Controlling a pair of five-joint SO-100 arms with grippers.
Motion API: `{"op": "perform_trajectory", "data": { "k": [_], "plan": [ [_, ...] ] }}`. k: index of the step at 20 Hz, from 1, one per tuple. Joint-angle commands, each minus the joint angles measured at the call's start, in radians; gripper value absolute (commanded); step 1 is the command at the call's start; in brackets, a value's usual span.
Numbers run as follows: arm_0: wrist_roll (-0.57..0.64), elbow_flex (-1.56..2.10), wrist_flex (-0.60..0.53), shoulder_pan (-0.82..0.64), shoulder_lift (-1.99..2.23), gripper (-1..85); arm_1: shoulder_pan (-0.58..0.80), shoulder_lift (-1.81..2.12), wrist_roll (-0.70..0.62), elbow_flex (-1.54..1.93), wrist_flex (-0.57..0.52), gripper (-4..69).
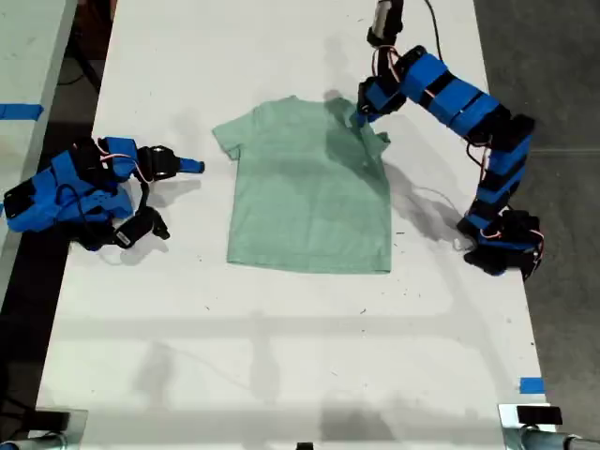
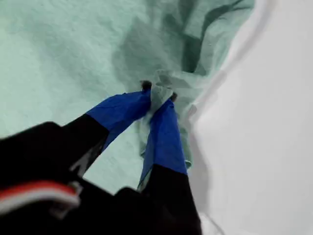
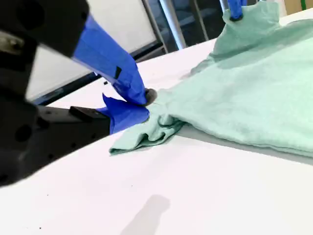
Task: Fold t shirt
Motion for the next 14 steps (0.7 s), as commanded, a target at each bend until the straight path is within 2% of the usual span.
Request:
{"op": "perform_trajectory", "data": {
  "k": [1,5,9,10,11,13,14],
  "plan": [
    [0.005,0.038,0.000,0.017,0.006,-0.1,-0.120,0.064,0.026,-0.072,-0.084,0.5],
    [0.005,0.038,0.000,0.017,0.006,-0.1,-0.273,-0.015,0.031,-0.063,-0.199,0.5],
    [0.005,0.038,0.000,0.017,0.006,-0.1,-0.356,-0.051,0.055,-0.063,-0.230,1.7],
    [0.005,0.038,0.000,0.017,0.006,-0.1,-0.360,-0.051,0.052,-0.067,-0.224,9.9],
    [0.005,0.038,0.000,0.017,0.006,-0.1,-0.357,-0.038,0.049,-0.081,-0.201,28.7],
    [0.005,0.038,0.000,0.017,0.006,-0.1,-0.325,0.034,0.043,-0.087,-0.160,38.3],
    [0.005,0.038,0.000,0.017,0.006,-0.1,-0.304,0.080,0.032,-0.087,-0.133,38.8]
  ]
}}
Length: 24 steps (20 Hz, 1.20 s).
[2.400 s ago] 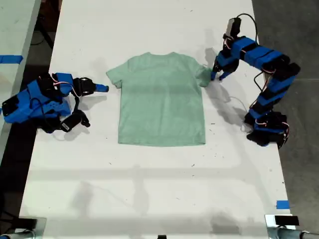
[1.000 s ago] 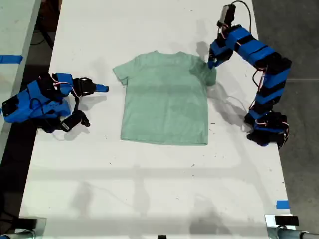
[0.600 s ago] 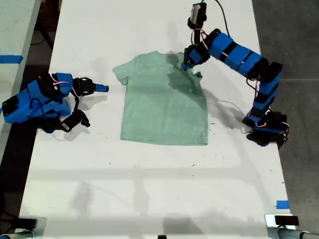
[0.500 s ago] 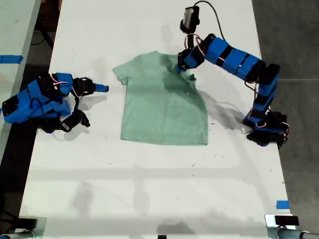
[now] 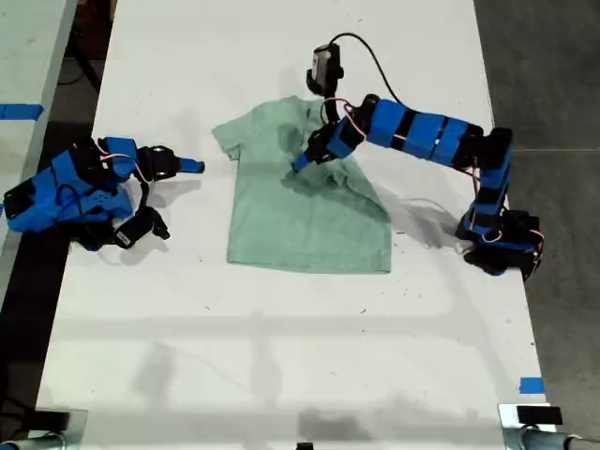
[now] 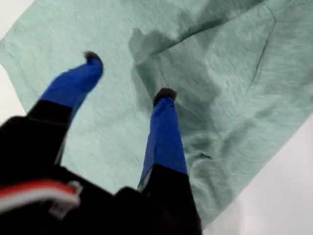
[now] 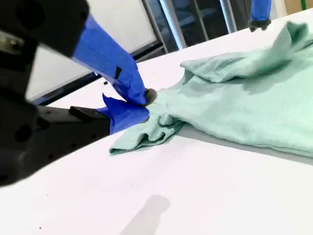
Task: Fold t shirt
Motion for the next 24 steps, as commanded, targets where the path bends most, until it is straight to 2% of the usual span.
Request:
{"op": "perform_trajectory", "data": {
  "k": [1,2,4,6,8,13,15,16,17,18,20,24],
  "plan": [
    [0.005,0.038,0.000,0.017,0.006,-0.1,0.064,0.184,-0.014,-0.086,0.071,38.6],
    [0.005,0.038,0.000,0.017,0.006,-0.1,0.094,0.244,-0.017,-0.064,0.098,34.2],
    [0.005,0.038,0.000,0.017,0.006,-0.1,0.153,0.393,0.002,0.029,0.152,-0.7],
    [0.005,0.038,0.000,0.017,0.006,-0.1,0.201,0.566,0.008,0.193,0.179,-0.5],
    [0.005,0.038,0.000,0.017,0.006,-0.1,0.224,0.793,0.038,0.460,0.161,-0.5],
    [0.005,0.038,0.000,0.017,0.006,-0.1,0.077,1.477,0.181,1.292,-0.097,-0.5],
    [0.005,0.038,0.000,0.017,0.006,-0.1,0.037,1.862,0.193,1.674,-0.192,0.4],
    [0.005,0.038,0.000,0.017,0.006,-0.1,0.037,2.052,0.201,1.822,-0.152,0.5],
    [0.005,0.038,0.000,0.017,0.006,-0.1,0.040,2.261,0.193,1.942,-0.044,1.1],
    [0.005,0.038,0.000,0.017,0.006,-0.1,0.034,2.252,0.193,1.996,0.003,1.2],
    [0.005,0.038,0.000,0.017,0.006,-0.1,-0.002,2.253,0.141,2.020,-0.005,1.2],
    [0.005,0.038,0.000,0.017,0.006,-0.1,0.026,2.253,0.216,2.033,0.025,1.2]
  ]
}}
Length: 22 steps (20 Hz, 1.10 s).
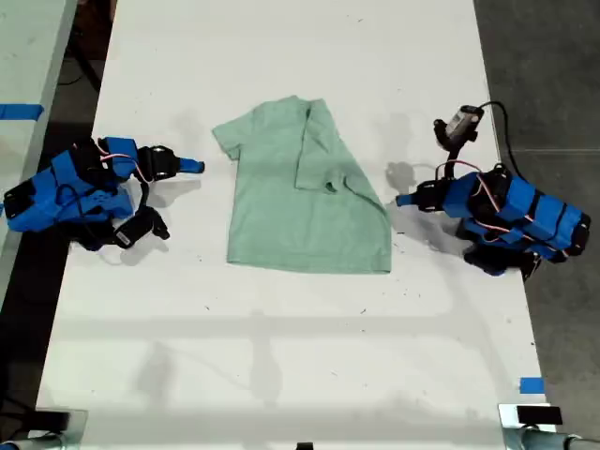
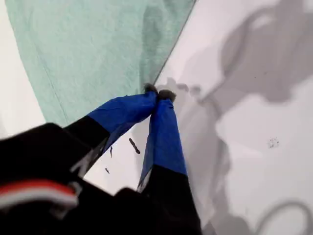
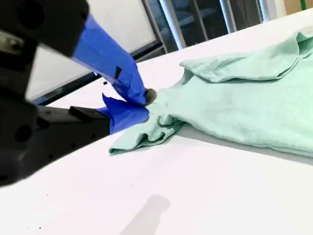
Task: Fold t shirt
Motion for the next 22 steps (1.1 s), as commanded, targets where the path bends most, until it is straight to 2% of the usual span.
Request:
{"op": "perform_trajectory", "data": {
  "k": [1,6,15,22],
  "plan": [
    [0.005,0.038,0.000,0.017,0.006,-0.1,0.002,0.014,0.034,0.028,0.025,1.2],
    [0.005,0.038,0.000,0.017,0.006,-0.1,0.029,0.012,0.081,-0.017,0.140,0.3],
    [0.005,0.038,0.000,0.017,0.006,-0.1,0.092,0.012,0.078,-0.011,0.135,1.2],
    [0.005,0.038,0.000,0.017,0.006,-0.1,0.021,0.012,0.118,0.015,0.130,0.1]
  ]
}}
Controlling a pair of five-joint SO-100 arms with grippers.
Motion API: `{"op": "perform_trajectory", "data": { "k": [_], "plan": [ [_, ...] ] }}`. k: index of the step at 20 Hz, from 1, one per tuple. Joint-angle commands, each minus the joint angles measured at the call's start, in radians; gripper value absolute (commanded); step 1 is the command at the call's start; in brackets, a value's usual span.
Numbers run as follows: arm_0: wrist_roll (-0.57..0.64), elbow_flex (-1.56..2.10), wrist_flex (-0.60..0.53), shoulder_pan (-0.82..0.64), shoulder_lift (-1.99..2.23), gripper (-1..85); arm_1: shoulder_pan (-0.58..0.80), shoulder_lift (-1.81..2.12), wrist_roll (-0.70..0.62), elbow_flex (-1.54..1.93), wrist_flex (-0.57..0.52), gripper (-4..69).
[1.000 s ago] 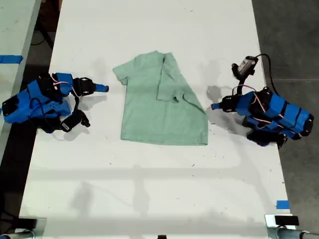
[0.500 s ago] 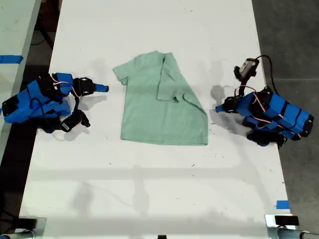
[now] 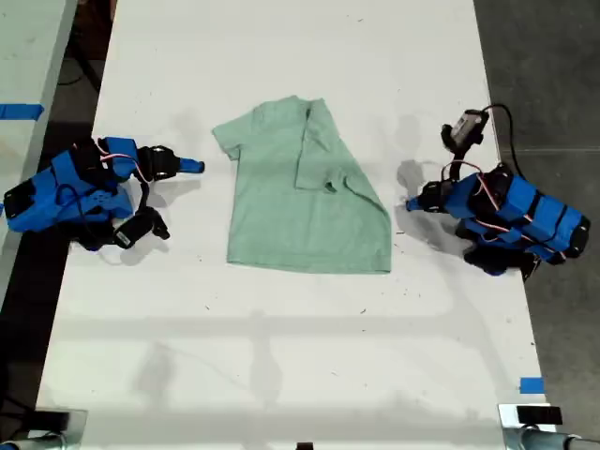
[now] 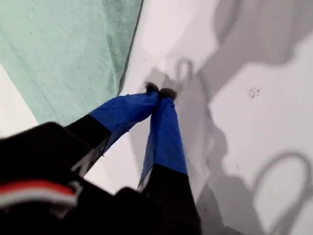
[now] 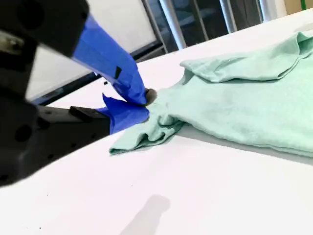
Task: Fold t shirt
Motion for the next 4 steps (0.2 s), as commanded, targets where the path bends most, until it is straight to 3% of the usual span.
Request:
{"op": "perform_trajectory", "data": {
  "k": [1,4],
  "plan": [
    [0.005,0.038,0.000,0.017,0.006,-0.1,-0.003,0.008,0.029,0.028,-0.011,0.8],
    [0.005,0.038,0.000,0.017,0.006,-0.1,0.015,0.008,0.037,0.041,-0.028,2.7]
  ]
}}
